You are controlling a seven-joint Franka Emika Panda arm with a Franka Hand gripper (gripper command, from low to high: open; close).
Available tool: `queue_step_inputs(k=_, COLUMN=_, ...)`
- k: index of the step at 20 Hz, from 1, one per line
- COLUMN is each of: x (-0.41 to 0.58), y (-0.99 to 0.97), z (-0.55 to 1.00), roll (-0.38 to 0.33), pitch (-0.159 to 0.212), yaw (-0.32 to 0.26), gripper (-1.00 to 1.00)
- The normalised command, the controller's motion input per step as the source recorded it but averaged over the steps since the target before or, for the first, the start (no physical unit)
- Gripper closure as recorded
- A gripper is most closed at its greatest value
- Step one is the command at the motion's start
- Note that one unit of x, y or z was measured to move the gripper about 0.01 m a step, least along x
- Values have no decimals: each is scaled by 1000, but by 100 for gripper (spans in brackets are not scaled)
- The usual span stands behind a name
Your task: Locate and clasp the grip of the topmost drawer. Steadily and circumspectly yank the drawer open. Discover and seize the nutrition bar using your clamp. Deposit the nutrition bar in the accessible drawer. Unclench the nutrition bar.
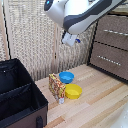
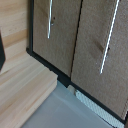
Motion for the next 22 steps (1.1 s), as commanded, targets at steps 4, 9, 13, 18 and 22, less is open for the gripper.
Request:
queue_step_inputs(k=4, x=-46, y=-675, z=122, roll=-133, pitch=-4, yaw=106, gripper=-100)
queue_step_inputs(k=9, x=134, y=-436, z=0, roll=-371, pitch=78, yaw=-87, gripper=-100)
queue_step_inputs(k=13, x=228, y=-363, z=0, roll=-372, pitch=80, yaw=-126, gripper=-100)
queue_step_inputs(k=18, x=42, y=-732, z=37, roll=-269, pitch=5, yaw=-15, gripper=-100)
queue_step_inputs(k=22, x=-109, y=-883, z=195, roll=-160, pitch=0, yaw=0, gripper=-100)
